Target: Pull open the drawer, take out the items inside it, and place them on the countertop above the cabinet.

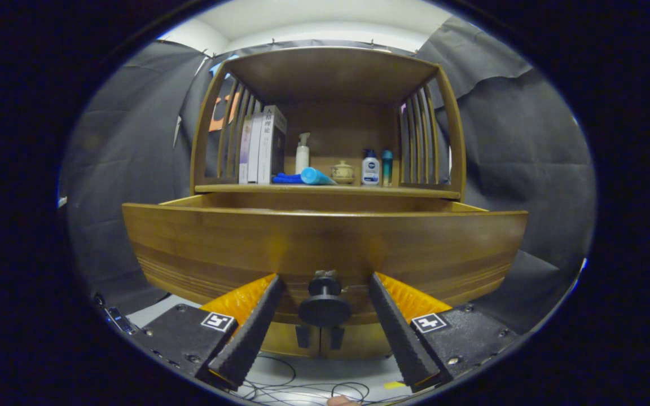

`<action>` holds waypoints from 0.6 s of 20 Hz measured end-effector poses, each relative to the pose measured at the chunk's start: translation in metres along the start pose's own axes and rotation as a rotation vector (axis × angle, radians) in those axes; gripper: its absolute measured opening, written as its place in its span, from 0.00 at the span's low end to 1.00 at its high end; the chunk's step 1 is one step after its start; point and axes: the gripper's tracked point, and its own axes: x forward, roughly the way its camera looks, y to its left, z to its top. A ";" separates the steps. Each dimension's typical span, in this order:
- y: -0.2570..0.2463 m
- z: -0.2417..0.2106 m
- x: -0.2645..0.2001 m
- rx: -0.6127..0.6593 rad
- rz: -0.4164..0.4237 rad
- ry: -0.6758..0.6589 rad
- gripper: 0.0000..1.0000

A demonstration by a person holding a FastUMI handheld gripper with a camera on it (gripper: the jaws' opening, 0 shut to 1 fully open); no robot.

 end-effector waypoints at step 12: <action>0.004 0.015 0.038 0.011 -0.018 0.024 0.99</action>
